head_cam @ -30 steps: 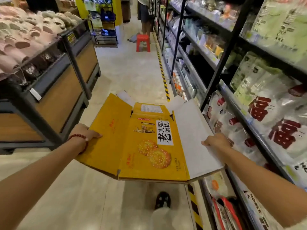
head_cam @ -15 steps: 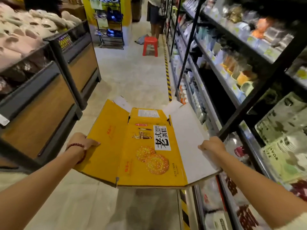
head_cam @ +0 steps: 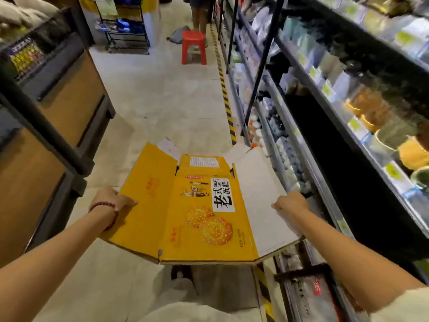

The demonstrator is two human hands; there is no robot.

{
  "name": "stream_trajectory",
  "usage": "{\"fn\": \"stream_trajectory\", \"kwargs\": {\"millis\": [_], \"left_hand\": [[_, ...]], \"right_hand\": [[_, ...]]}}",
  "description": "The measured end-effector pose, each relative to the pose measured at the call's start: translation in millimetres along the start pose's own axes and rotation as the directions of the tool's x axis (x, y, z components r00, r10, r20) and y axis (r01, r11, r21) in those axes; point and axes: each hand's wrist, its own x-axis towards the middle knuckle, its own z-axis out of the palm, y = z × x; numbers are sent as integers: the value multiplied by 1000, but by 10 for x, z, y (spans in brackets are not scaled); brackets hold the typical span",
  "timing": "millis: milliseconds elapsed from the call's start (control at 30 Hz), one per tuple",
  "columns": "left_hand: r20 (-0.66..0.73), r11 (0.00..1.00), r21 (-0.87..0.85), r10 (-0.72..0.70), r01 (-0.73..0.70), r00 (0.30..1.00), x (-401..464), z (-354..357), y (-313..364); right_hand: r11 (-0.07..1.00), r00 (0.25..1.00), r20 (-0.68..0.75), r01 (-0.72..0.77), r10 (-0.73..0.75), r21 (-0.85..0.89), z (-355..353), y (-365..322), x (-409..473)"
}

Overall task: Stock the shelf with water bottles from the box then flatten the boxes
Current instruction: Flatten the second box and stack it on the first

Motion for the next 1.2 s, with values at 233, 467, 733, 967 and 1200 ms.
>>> {"fn": "stream_trajectory", "kwargs": {"millis": [233, 467, 733, 967, 1200], "left_hand": [[-38, 1000, 0, 10, -10, 999, 1089, 156, 989], [-20, 995, -51, -83, 82, 996, 2437, 1077, 915], [7, 963, -44, -265, 265, 964, 3290, 2357, -142], [77, 870, -70, -483, 488, 872, 3367, 3117, -1241], [98, 912, -68, -397, 404, 913, 4051, 3744, -1619]], "right_hand": [[991, 999, -21, -46, 44, -128, 198, -846, 1086], [991, 999, -7, -37, 36, -128, 988, -892, 2560], [953, 979, 56, -177, 196, -247, 2339, 158, 3492], [926, 946, 64, -296, 318, -236, 3152, 1227, 3465], [940, 942, 65, -320, 328, -115, 3929, 1633, 4063]]}}
